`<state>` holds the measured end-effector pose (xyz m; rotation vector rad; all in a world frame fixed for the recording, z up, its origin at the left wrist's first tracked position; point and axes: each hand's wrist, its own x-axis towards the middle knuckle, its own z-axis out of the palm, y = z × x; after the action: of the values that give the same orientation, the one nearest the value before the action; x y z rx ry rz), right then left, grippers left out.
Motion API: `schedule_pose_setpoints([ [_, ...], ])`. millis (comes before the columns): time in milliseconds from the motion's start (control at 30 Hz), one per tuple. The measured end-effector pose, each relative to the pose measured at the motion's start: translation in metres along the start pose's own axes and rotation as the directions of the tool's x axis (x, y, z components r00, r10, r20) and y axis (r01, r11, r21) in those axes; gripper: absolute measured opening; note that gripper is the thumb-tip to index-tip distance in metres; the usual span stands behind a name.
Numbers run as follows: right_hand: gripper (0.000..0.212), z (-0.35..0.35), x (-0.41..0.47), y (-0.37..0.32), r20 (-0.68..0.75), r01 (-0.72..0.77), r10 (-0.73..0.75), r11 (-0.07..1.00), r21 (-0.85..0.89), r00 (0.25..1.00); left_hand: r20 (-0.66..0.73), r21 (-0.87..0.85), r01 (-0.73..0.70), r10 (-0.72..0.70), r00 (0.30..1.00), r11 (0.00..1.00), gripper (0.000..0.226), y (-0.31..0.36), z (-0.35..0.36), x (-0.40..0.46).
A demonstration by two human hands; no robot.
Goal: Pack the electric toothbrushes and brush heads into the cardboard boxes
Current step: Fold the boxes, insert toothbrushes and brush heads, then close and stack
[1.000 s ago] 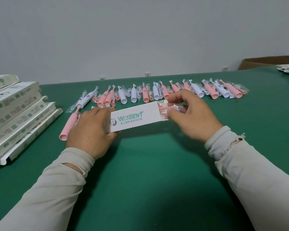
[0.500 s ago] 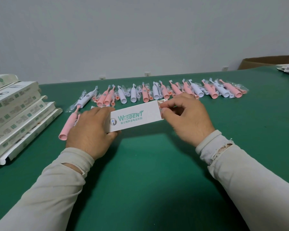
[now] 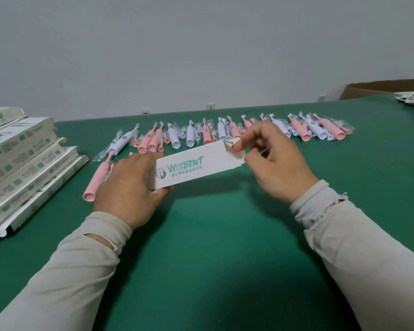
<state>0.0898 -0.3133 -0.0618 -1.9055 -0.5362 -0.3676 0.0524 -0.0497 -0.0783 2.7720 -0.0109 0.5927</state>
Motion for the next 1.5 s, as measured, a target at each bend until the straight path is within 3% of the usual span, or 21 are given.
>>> schedule_pose_setpoints([
  [67,0.050,-0.011,0.001,0.005,0.055,0.094,-0.082,0.957,-0.274,0.995,-0.002,0.000,0.008,-0.008,1.000,1.000,0.057,-0.001,0.000,0.000],
  [133,0.063,-0.014,0.001,0.009,0.142,0.134,-0.087,0.921,-0.366,0.986,-0.002,-0.001,0.009,-0.009,1.000,1.000,0.055,-0.002,-0.001,0.000],
  [367,0.037,0.002,-0.003,0.013,0.095,0.140,-0.127,0.980,-0.143,0.987,-0.022,-0.026,0.009,-0.010,1.000,1.000,0.055,-0.002,-0.001,0.000],
  [533,0.024,0.007,-0.003,0.009,0.026,0.207,-0.206,0.960,-0.189,0.978,-0.023,-0.030,0.002,-0.003,1.000,1.000,0.054,-0.002,-0.001,0.000],
  [633,0.015,0.007,-0.003,0.009,-0.004,0.176,-0.179,0.968,-0.177,0.984,-0.015,-0.021,-0.006,0.006,1.000,1.000,0.053,0.000,-0.002,0.000],
  [733,0.025,0.009,-0.004,0.009,-0.023,0.118,-0.122,0.985,-0.129,0.992,-0.017,-0.020,0.001,-0.001,1.000,1.000,0.055,0.000,-0.002,-0.001],
  [867,0.046,0.011,-0.004,0.003,-0.056,0.044,-0.040,0.997,0.065,0.998,-0.025,-0.037,0.015,-0.016,1.000,0.999,0.056,0.000,-0.002,-0.001],
  [1267,0.009,0.012,-0.001,0.005,-0.131,-0.068,0.089,0.985,0.158,0.987,-0.042,0.026,-0.009,0.010,0.999,1.000,0.059,0.002,-0.003,-0.001],
  [1367,0.010,0.013,-0.001,0.005,-0.133,-0.072,0.094,0.984,0.162,0.987,-0.043,0.058,-0.015,0.018,0.999,0.998,0.061,0.003,-0.004,-0.002],
  [1500,0.027,0.027,-0.008,0.003,-0.112,-0.003,0.024,0.983,0.183,0.993,-0.068,0.052,-0.011,0.015,0.998,0.999,0.063,0.005,-0.004,-0.004],
])
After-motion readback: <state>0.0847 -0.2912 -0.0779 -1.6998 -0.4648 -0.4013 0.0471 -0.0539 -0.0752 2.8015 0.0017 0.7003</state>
